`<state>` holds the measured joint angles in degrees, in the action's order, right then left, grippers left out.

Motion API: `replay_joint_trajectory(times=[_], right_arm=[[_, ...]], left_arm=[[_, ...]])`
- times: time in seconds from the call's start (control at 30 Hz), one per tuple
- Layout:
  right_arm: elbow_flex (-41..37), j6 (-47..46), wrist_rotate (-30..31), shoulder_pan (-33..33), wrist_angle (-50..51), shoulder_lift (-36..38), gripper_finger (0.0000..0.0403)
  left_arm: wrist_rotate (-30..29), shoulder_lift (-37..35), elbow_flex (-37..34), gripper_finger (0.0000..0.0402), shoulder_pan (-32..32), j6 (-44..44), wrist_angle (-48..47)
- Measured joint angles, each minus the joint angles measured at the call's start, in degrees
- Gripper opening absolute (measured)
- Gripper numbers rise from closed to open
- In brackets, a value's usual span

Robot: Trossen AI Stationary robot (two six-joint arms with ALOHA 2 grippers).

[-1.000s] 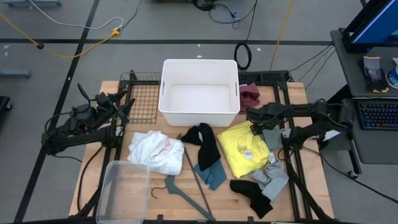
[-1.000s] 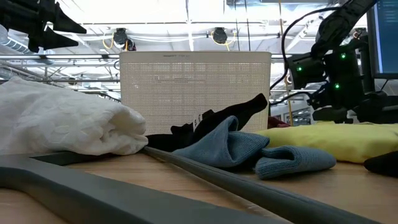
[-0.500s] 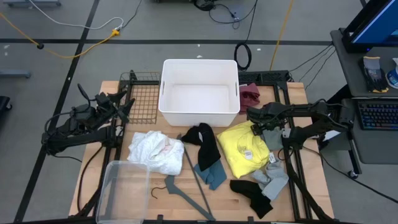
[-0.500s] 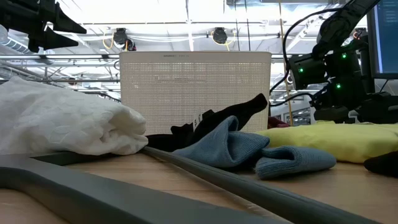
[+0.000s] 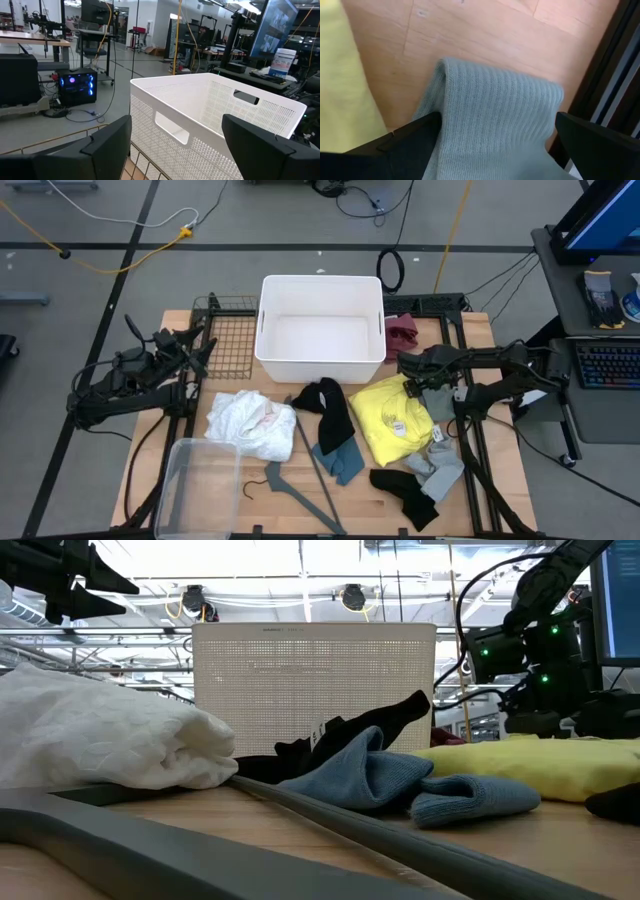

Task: Pick & Place Cloths
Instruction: Put the gray sock into the transparent bin

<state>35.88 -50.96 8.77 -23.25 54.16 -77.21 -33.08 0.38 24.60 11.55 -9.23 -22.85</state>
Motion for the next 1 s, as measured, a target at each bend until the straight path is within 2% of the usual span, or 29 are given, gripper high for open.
replay_joint_trajectory(times=[0.17,0.47,0.67,0.9,1.0], right_arm=[[-0.7,-3.7,-0.9,-0.8,0.2,0.0,0.0365],[-5.4,-10.2,-4.5,-1.3,-1.5,0.0,0.0213],[-5.5,-13.2,-4.6,-1.3,-1.5,-0.1,0.0118],[-5.6,-15.8,-4.4,-1.3,-0.4,0.6,0.0025],[-5.5,-16.0,-4.3,-1.3,0.1,3.3,0.0011]], left_arm=[[0.0,0.0,0.0,0.0312,0.0,0.0,0.0],[0.0,0.0,0.0,0.0312,0.0,-8.3,0.6],[0.0,0.0,0.0,0.0312,0.0,-9.6,0.6],[0.1,0.0,0.0,0.0312,0.0,-9.7,0.9],[0.1,0.0,0.0,0.0312,0.0,-9.7,2.5]])
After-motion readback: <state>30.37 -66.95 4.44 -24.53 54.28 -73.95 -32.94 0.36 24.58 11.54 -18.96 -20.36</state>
